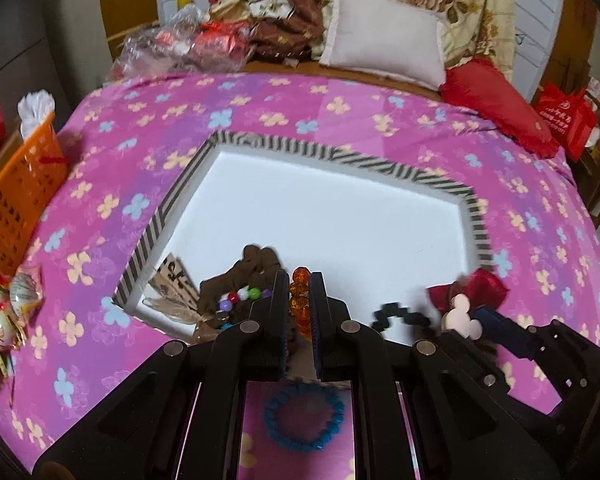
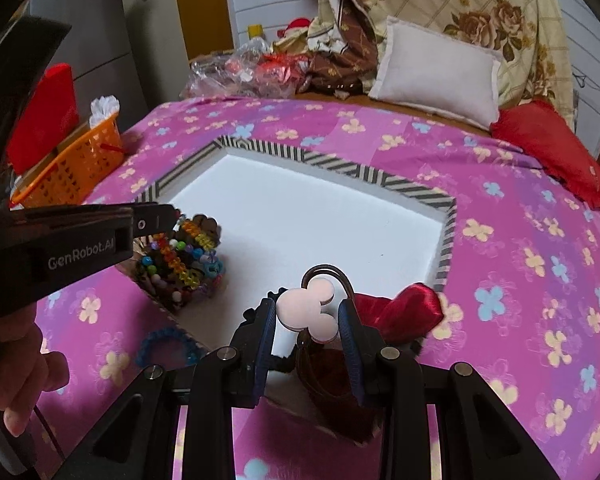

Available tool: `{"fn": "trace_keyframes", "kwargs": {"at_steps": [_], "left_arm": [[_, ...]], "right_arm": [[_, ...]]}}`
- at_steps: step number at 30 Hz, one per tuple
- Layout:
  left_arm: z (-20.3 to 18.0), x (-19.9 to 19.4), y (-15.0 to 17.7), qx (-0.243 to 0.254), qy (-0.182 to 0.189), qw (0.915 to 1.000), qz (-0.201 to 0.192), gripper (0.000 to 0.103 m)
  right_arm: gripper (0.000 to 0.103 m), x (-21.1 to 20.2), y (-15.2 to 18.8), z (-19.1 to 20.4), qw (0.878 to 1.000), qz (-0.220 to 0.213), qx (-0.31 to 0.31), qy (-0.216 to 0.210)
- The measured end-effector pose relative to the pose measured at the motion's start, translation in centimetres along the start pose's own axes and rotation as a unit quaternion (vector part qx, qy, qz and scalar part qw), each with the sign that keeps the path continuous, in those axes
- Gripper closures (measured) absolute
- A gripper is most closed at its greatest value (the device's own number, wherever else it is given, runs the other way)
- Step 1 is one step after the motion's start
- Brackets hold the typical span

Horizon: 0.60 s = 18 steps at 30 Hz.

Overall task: Organize jewelry
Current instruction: 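Carry the orange bracelet and Mickey hair tie into the tray and open both tools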

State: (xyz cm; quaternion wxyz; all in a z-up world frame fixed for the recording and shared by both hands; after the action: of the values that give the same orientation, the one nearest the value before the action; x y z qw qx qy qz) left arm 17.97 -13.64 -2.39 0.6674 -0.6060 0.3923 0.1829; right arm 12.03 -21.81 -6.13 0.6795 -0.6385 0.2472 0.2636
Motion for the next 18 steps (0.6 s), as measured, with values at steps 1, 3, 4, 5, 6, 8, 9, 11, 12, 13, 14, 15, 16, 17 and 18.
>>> {"fn": "trace_keyframes", "kwargs": {"at_steps": [1,3,4,5,6,8,9,11,12,13,14,15,16,17,18], "left_arm": [[0.5,0.5,0.3,-0.002,-0.004,1.0,0.005,0.095],[1.5,1.3,0.8,-0.008,-0.01,0.9998,0.013,0.095],[1.9,1.6,1.1,-0.011,-0.011,0.9998,0.016,0.095],[2.4,1.9,1.3,-0.014,-0.014,0.9996,0.019,0.095],[2.8,2.3,1.5,-0.017,-0.016,0.9995,0.023,0.095],[3.3,2.7,1.8,-0.019,-0.019,0.9993,0.027,0.095],[3.4,3.0,2.0,-0.019,-0.021,0.9992,0.028,0.095],[3.5,3.3,2.3,-0.017,-0.023,0.9992,0.029,0.095],[3.6,3.5,2.4,-0.016,-0.024,0.9992,0.029,0.095],[3.6,3.7,2.5,-0.016,-0.024,0.9991,0.03,0.095],[3.6,3.9,2.6,-0.016,-0.023,0.9991,0.032,0.095],[3.6,4.0,2.8,-0.016,-0.023,0.9991,0.033,0.095],[3.6,4.1,2.8,-0.016,-0.024,0.9991,0.033,0.095],[3.5,4.2,2.9,-0.015,-0.025,0.9991,0.032,0.095],[3.4,4.2,2.9,-0.014,-0.025,0.9991,0.031,0.095]], "right_arm": [[0.072,0.4,0.1,0.1,1.0,0.004,-0.002,-0.001],[0.072,1.5,0.3,0.6,1.0,0.011,-0.007,-0.004],[0.072,1.9,0.4,0.8,1.0,0.014,-0.008,-0.004],[0.072,2.4,0.5,1.0,1.0,0.018,-0.011,-0.005],[0.072,2.9,0.6,1.2,1.0,0.021,-0.012,-0.007],[0.072,3.7,0.8,1.6,0.999,0.028,-0.016,-0.008],[0.072,4.0,1.0,1.7,0.999,0.03,-0.017,-0.008],[0.072,4.5,1.1,1.8,0.999,0.032,-0.018,-0.008],[0.072,4.6,1.1,1.8,0.999,0.03,-0.016,-0.008],[0.072,4.7,1.1,1.7,0.999,0.029,-0.015,-0.009],[0.072,4.7,1.0,1.7,0.999,0.028,-0.012,-0.011],[0.072,4.6,1.1,1.6,0.999,0.028,-0.009,-0.013],[0.072,4.6,1.0,1.6,0.999,0.027,-0.007,-0.016],[0.072,4.6,1.1,1.5,0.999,0.028,-0.005,-0.02],[0.072,4.5,1.2,1.4,0.999,0.029,0.0,-0.024]]}}
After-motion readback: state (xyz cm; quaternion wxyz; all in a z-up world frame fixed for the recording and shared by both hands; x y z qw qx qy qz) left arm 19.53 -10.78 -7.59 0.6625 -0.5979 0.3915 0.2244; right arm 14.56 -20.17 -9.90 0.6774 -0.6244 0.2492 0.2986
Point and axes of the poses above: each gripper's, at about its wrist camera, not at the fingertips, and x roughly the way its jaws point, z to its left, y to its underside, the point moved 6 cm from there along x, roughly the way its jaws point, and after that the axes turned 7 degrees about -z, right-handed, at the moved point
